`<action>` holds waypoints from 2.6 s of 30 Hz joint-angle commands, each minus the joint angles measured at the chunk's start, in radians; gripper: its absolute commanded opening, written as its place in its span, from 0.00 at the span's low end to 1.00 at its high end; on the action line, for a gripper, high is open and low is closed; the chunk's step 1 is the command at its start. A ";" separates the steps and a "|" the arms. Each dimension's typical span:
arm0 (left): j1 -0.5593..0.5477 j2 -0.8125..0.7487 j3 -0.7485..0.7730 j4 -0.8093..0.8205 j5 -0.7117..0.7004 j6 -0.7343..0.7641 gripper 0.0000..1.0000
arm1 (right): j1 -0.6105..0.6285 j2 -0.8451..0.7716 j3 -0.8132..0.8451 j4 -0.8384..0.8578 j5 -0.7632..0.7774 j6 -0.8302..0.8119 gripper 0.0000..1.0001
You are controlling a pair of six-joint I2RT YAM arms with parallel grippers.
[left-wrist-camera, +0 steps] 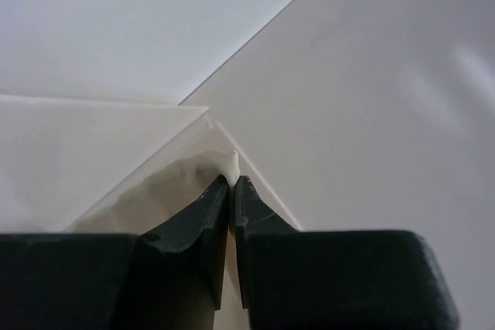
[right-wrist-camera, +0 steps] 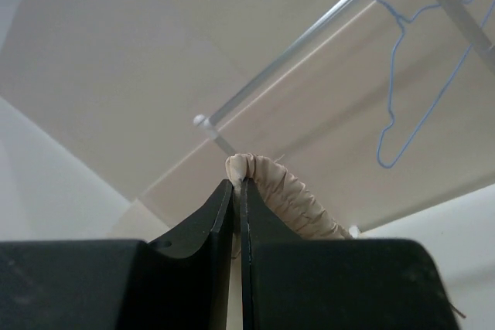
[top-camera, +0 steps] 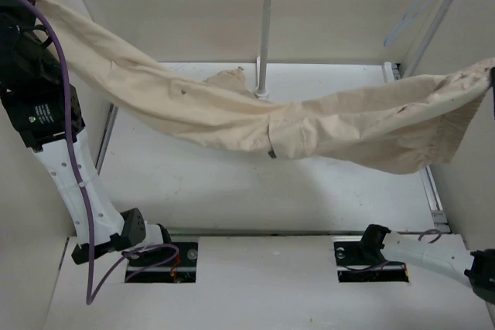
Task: Place the trousers on the hanger
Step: Fold the trousers
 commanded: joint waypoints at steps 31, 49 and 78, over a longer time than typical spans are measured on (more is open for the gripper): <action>-0.035 0.377 -0.097 -0.123 0.250 -0.031 0.05 | -0.336 0.591 0.231 0.056 -0.429 0.075 0.03; 0.034 0.351 -0.422 -0.146 0.034 -0.016 0.12 | -0.551 -0.287 -0.773 -0.217 -0.398 0.349 0.04; -0.423 0.854 -0.139 -0.169 0.415 0.214 0.49 | -0.676 -0.465 -1.039 -0.305 -0.522 0.408 0.05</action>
